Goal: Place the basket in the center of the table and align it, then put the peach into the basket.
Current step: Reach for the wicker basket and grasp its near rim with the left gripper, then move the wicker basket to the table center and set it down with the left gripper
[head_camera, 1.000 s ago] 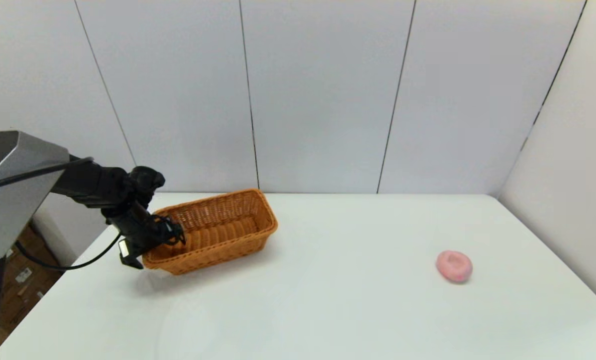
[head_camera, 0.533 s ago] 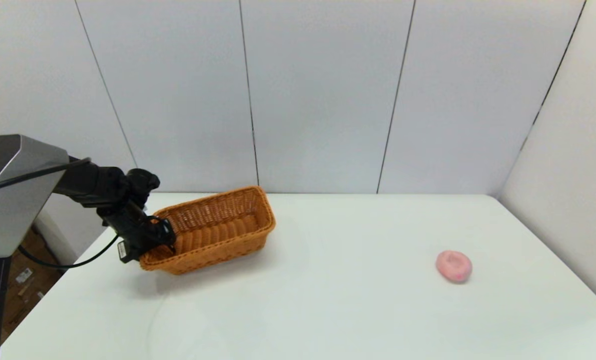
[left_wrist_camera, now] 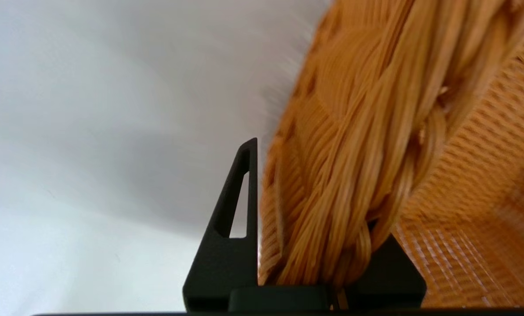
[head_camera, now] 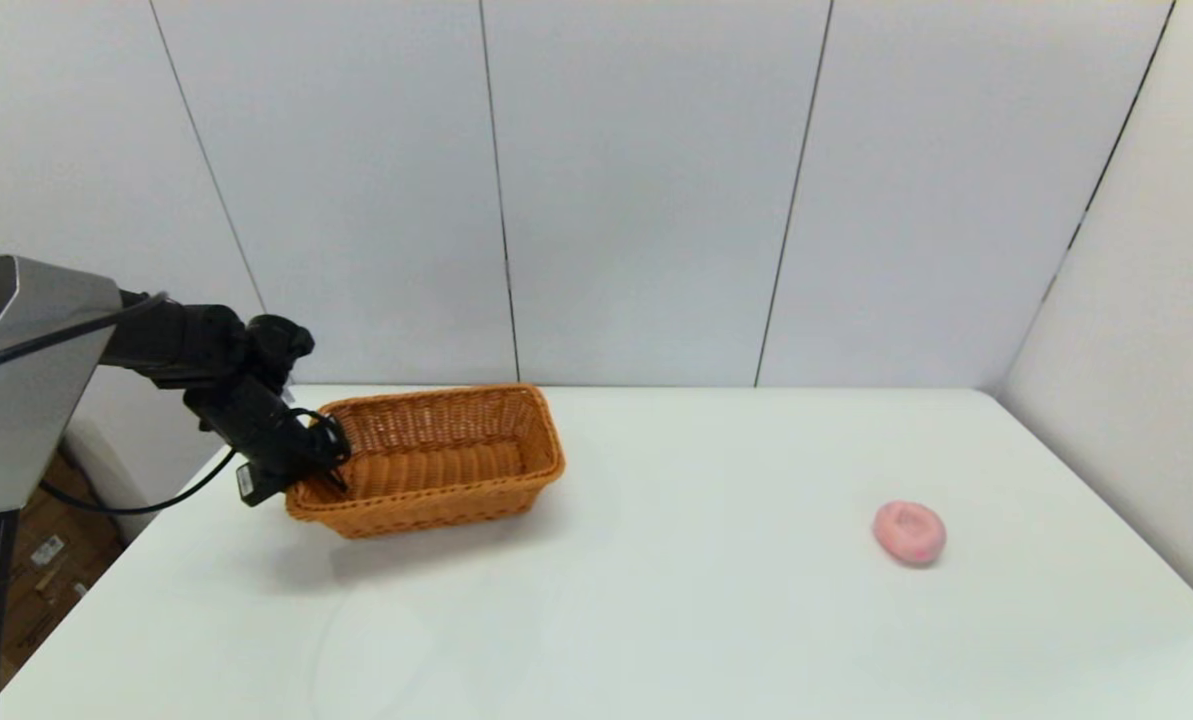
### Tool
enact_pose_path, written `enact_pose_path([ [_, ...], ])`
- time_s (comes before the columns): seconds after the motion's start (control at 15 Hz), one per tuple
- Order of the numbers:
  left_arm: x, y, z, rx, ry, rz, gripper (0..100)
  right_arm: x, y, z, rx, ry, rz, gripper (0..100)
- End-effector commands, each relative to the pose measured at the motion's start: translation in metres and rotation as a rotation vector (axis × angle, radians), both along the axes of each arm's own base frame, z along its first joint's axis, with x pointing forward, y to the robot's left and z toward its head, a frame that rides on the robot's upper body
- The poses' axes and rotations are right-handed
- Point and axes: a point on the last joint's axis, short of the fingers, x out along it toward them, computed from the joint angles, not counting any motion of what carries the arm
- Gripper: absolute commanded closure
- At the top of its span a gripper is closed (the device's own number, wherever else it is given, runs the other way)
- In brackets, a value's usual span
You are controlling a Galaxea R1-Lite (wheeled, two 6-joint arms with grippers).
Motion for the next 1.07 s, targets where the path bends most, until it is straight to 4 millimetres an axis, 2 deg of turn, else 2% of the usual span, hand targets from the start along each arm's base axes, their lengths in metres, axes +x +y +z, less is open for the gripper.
enact_pose_path([
  [0.07,-0.001,-0.002,0.016,-0.111,-0.027,0.001,100,0.000,0.000,0.000,-0.003,0.003,0.005,0],
  [0.2,-0.005,-0.003,0.022,-0.155,-0.026,-0.007,100,0.000,0.000,0.000,-0.008,0.002,0.010,0],
  [0.47,-0.015,-0.008,0.051,-0.282,-0.062,-0.048,100,0.000,0.000,0.000,-0.014,0.005,0.008,0],
  [0.6,-0.020,-0.019,0.059,-0.330,-0.059,-0.085,100,0.000,0.000,0.000,-0.018,0.003,0.012,0],
  [0.8,-0.020,-0.062,0.065,-0.331,-0.060,-0.192,100,0.000,0.000,0.000,-0.023,0.000,0.018,0],
  [0.93,-0.019,-0.105,0.069,-0.338,-0.036,-0.264,100,0.000,0.000,0.000,-0.021,0.000,0.018,0],
  [1.07,-0.014,-0.138,0.064,-0.335,0.009,-0.277,100,0.000,0.000,0.000,-0.021,0.000,0.016,0],
])
